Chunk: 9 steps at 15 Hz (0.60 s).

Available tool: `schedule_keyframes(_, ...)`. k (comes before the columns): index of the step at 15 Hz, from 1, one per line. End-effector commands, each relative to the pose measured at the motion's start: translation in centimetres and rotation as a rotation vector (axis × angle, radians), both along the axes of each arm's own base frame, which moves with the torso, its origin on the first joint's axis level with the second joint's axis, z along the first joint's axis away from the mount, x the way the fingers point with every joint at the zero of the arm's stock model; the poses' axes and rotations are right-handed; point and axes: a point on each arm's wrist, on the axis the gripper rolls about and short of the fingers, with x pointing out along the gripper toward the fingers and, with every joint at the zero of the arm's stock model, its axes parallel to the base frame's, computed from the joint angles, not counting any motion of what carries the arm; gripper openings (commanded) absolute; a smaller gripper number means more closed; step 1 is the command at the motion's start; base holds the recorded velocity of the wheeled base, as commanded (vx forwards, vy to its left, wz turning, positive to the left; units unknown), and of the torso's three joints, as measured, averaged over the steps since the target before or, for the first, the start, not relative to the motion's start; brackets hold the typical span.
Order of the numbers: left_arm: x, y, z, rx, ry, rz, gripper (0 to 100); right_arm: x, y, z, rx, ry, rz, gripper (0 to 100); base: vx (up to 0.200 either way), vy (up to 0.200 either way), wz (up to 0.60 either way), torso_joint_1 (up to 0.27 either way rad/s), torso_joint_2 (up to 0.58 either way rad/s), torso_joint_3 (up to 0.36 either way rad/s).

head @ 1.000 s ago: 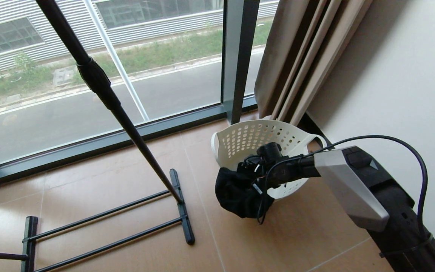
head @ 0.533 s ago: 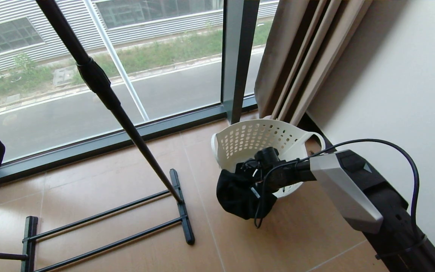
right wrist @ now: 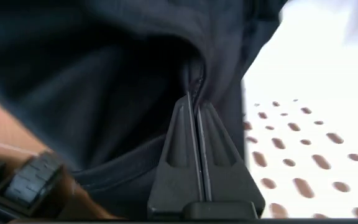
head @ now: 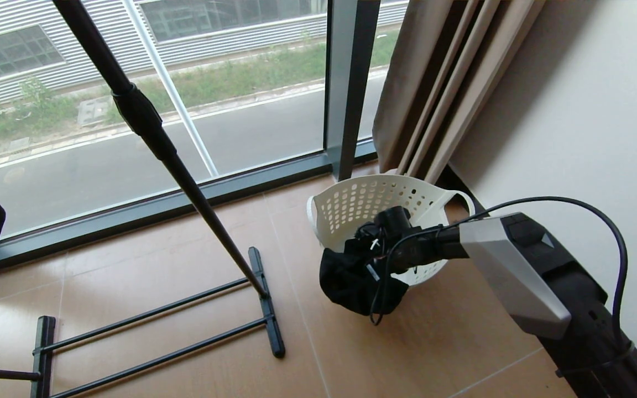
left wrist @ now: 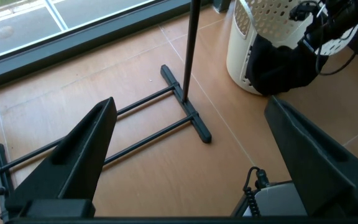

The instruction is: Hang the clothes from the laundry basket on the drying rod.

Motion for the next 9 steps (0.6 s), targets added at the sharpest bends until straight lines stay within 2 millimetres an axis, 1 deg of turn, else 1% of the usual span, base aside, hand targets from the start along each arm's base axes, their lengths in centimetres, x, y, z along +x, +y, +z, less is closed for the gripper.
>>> schedule_keyframes(1,0.0,0.0,0.0,0.001,0.001,-0.002,100,-0.1,0.7,6.6,0.072,-0.164,0.01,0,0.0,0.0,0.0,0.0,0.0,0.0)
schedule_keyframes(2,0.0,0.0,0.0,0.001,0.001,0.0,100,-0.1,0.8,7.9,0.089,-0.207,0.014,0,0.0,0.0,0.0,0.0,0.0,0.0)
schedule_keyframes(3,0.0,0.0,0.0,0.002,0.0,0.0,100,-0.9,0.9,10.1,0.118,-0.276,0.021,0,0.0,0.0,0.0,0.0,0.0,0.0)
schedule_keyframes(5,0.0,0.0,0.0,0.007,0.001,0.0,100,-2.3,1.4,11.2,0.13,-0.305,0.042,0,0.0,0.0,0.0,0.0,0.0,0.0)
schedule_keyframes(9,0.0,0.0,0.0,0.008,0.001,-0.003,100,-5.3,1.5,13.7,0.153,-0.358,0.071,0,0.0,0.0,0.0,0.0,0.0,0.0)
